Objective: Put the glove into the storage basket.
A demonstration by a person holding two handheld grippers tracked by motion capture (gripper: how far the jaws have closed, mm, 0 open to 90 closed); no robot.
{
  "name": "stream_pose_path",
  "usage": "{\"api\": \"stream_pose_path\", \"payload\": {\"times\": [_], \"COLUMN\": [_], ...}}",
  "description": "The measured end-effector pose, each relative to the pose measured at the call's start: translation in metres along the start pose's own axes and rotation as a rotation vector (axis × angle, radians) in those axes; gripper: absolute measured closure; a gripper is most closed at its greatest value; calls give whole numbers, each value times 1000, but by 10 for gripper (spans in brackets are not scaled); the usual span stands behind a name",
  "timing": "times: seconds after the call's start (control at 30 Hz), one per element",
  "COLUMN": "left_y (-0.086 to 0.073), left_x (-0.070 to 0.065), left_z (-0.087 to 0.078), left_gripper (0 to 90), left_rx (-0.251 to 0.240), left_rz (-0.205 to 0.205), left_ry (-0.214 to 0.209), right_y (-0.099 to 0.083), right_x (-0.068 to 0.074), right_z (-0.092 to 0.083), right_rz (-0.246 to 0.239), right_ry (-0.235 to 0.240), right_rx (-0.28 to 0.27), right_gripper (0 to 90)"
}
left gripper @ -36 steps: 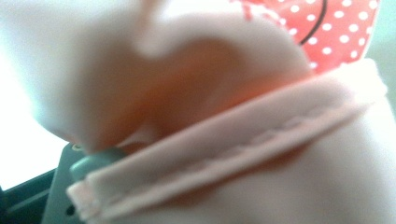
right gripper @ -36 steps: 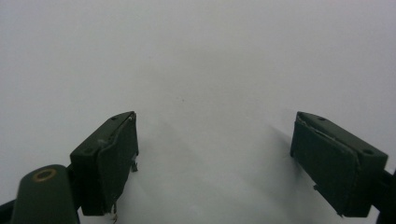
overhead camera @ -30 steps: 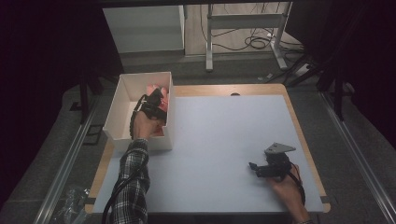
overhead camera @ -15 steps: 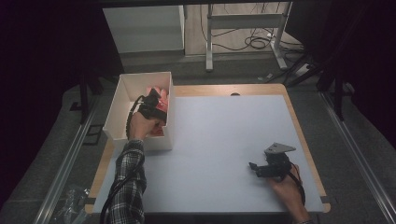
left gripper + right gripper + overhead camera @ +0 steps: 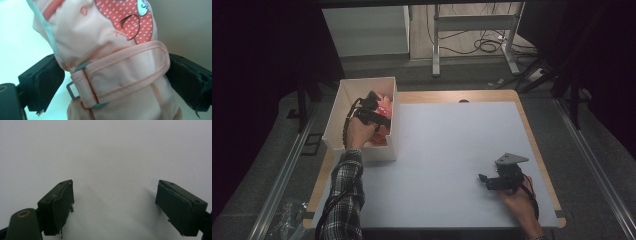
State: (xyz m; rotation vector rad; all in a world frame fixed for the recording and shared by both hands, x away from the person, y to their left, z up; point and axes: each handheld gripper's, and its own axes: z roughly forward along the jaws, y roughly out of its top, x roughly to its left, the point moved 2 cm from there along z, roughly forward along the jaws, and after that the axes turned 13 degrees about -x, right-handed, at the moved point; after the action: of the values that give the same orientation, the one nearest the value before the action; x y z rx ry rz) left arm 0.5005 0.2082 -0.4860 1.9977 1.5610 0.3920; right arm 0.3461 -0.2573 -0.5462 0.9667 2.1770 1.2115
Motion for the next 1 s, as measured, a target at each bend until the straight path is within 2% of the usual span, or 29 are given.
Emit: {"api": "stream_pose_path", "payload": {"times": [0.3,0.5,0.67,1.0], "left_y": [-3,-4,-6,-12], "left_x": [2,2,0,1], "left_z": [-11,-20,-29,-48], "left_gripper": [49,48,47,46], "left_rx": [-31,-49,-88,-152], "left_rz": [4,28,24,57], "left_ry": [-1,-10,-22,-27], "right_y": [0,0,0,0], "right_x": [0,0,0,0], "right_z": [0,0,0,0], "right_rz": [0,0,-1,-1], "right_ry": [0,-1,-1,-1], "right_rx": [0,0,0,0], "right_gripper": [153,152,152,152]}}
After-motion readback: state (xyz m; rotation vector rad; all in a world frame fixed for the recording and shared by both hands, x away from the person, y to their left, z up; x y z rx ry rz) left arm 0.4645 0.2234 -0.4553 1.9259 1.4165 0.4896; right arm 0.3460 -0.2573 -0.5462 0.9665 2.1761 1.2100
